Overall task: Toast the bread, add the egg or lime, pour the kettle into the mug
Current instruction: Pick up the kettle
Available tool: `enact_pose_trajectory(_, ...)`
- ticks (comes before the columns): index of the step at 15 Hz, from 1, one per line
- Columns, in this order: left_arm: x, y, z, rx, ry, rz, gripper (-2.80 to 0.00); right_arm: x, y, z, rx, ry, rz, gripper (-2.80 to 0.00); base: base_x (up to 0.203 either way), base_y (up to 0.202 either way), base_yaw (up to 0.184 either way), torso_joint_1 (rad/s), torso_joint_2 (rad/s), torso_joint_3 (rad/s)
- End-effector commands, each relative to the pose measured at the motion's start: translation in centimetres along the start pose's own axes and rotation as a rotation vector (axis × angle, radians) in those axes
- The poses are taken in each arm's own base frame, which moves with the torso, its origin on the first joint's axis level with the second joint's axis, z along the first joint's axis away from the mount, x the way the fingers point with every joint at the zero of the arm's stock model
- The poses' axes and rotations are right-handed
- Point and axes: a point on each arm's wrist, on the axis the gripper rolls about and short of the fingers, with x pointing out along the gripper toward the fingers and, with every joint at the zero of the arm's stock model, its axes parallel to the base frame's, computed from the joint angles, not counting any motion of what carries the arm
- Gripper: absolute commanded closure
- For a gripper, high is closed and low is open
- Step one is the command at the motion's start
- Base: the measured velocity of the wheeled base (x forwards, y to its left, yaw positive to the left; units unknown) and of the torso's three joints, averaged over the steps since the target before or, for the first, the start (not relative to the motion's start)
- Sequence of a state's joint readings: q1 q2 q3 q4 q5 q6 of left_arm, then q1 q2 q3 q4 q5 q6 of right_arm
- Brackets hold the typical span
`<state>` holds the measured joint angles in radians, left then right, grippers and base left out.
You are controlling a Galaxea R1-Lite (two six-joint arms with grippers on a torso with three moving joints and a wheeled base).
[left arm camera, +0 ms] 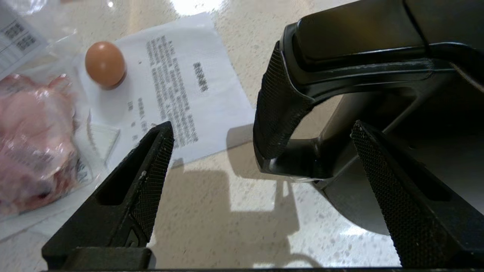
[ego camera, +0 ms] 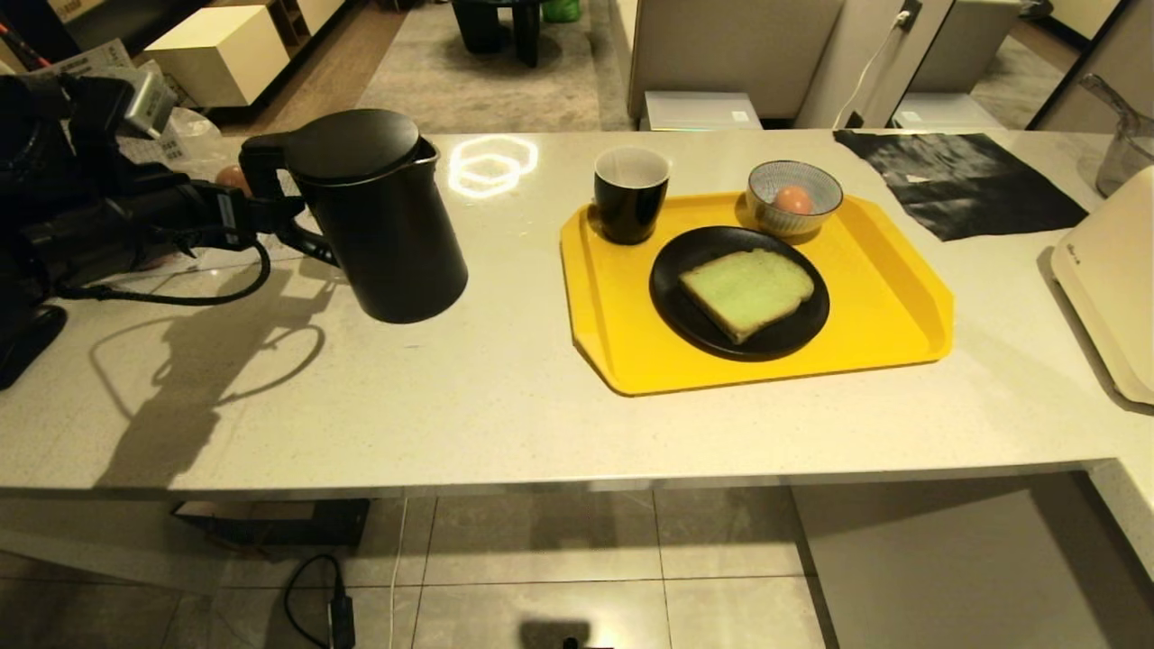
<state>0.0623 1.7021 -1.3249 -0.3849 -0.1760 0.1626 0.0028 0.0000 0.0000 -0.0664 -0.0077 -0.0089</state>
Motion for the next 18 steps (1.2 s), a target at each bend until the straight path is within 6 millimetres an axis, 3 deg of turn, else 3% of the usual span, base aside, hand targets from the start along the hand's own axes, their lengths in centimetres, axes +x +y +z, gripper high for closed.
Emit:
enact_pose_trajectory(1, 0.6, 0.0, 0.2, 0.004, -0.014, -0.005, -2.8, 0.2, 0.0, -0.8, 0.0, 0.028, 0.001, 0.0, 0.0, 0.0, 0.0, 0.0, 0.0, 0.0)
enact_pose_trajectory(8, 1.4, -1.3, 0.2, 0.01, -0.056, -0.058, -2.8, 0.2, 0.0, -0.8, 0.0, 0.027, 0.001, 0.0, 0.0, 0.0, 0.0, 0.0, 0.0, 0.0)
enact_pose_trajectory(13, 0.6, -1.3, -0.4, 0.028, -0.075, -0.17, -2.8, 0.2, 0.0, -0.8, 0.0, 0.028, 0.001, 0.0, 0.0, 0.0, 0.0, 0.0, 0.0, 0.0)
enact_pose_trajectory(18, -1.9, 1.3, -0.4, 0.097, -0.095, -0.206, -2.8, 0.2, 0.0, -0.8, 0.0, 0.028, 0.001, 0.0, 0.0, 0.0, 0.0, 0.0, 0.0, 0.0)
